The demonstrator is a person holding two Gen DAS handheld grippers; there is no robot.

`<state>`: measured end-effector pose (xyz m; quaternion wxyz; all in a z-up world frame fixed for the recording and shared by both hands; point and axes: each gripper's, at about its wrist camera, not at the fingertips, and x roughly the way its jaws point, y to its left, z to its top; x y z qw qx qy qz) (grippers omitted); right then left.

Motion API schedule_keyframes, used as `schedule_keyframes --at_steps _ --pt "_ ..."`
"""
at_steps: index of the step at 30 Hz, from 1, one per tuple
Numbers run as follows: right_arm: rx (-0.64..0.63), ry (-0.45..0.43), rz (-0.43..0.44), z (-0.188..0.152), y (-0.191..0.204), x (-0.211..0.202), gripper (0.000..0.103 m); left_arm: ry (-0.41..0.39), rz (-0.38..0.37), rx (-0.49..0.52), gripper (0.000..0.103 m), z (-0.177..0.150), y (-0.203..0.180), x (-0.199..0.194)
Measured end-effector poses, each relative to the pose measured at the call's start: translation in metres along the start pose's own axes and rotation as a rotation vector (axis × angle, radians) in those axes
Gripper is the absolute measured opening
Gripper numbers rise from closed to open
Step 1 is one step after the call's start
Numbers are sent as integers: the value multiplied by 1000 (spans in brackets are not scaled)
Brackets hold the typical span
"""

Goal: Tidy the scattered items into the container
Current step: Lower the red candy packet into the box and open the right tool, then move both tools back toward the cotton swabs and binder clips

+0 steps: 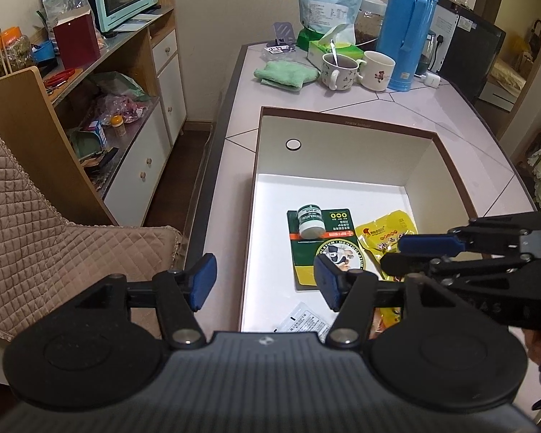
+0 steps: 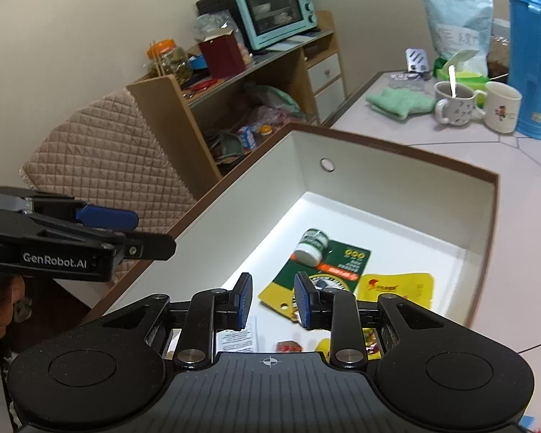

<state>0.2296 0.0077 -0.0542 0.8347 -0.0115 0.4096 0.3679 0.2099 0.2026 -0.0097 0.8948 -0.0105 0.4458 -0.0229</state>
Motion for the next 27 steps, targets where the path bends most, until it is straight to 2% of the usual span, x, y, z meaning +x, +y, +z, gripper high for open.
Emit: schedule_keyframes --at_steps 2,3,4,5,7,17,27 --pt "15 -10 -5 2 -3 -7 32 -1 2 2 58 0 -1 0" --pt "23 -22 -13 3 -5 -12 41 -1 2 3 58 0 -2 0" --pt "30 -43 -28 3 -6 -19 80 -2 3 4 58 0 -3 -1" --pt "37 -64 -42 4 -7 -25 97 -3 4 6 58 0 -4 -2" --pt "39 -86 -51 5 -8 -37 97 -7 5 11 60 0 -6 -4" --pt "76 -46 -138 2 -15 -78 97 -40 2 42 66 -2 -25 -22" --pt "90 45 -142 -25 -6 -102 97 -59 2 67 67 -13 -46 -42"
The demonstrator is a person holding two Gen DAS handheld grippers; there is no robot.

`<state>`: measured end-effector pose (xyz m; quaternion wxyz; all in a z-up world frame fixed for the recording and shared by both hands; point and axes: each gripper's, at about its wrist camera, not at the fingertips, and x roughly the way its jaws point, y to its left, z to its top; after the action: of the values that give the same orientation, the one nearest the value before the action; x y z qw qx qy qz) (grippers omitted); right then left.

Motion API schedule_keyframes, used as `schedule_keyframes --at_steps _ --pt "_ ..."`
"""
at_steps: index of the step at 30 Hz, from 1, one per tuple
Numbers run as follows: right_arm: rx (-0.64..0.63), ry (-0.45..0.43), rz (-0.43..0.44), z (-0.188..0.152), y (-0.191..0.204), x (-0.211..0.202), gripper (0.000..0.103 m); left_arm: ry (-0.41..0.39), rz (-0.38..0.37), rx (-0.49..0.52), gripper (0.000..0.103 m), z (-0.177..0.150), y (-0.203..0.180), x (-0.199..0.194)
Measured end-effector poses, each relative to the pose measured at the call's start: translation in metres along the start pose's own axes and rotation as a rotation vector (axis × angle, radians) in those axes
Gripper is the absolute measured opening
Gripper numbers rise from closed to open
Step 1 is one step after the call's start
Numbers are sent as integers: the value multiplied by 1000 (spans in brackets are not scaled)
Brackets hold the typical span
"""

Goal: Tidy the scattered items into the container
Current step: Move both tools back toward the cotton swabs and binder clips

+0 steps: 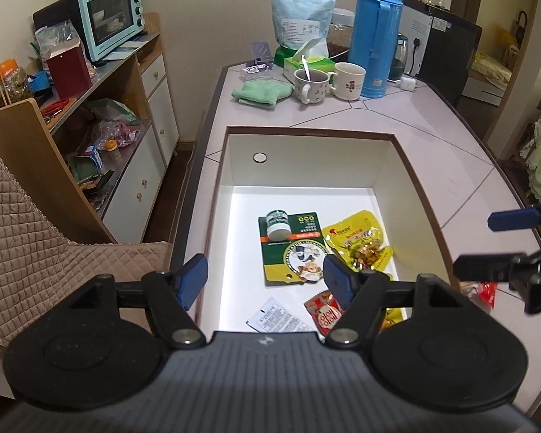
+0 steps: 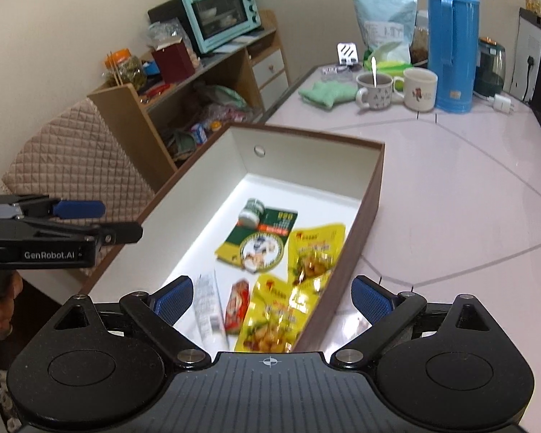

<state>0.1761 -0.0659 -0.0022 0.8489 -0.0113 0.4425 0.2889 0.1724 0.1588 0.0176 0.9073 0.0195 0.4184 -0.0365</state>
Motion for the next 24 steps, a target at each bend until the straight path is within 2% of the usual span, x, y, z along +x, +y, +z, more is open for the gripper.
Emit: schedule_keyframes --at_steps 13,19,24 --pt "17 49 -15 -36 3 -19 97 5 -10 35 70 -22 -32 -22" --pt "11 54 -12 -49 7 -26 97 5 -9 46 76 -33 -43 -31" --pt "1 58 -7 -56 10 -31 97 10 -6 47 77 -43 -50 -37"
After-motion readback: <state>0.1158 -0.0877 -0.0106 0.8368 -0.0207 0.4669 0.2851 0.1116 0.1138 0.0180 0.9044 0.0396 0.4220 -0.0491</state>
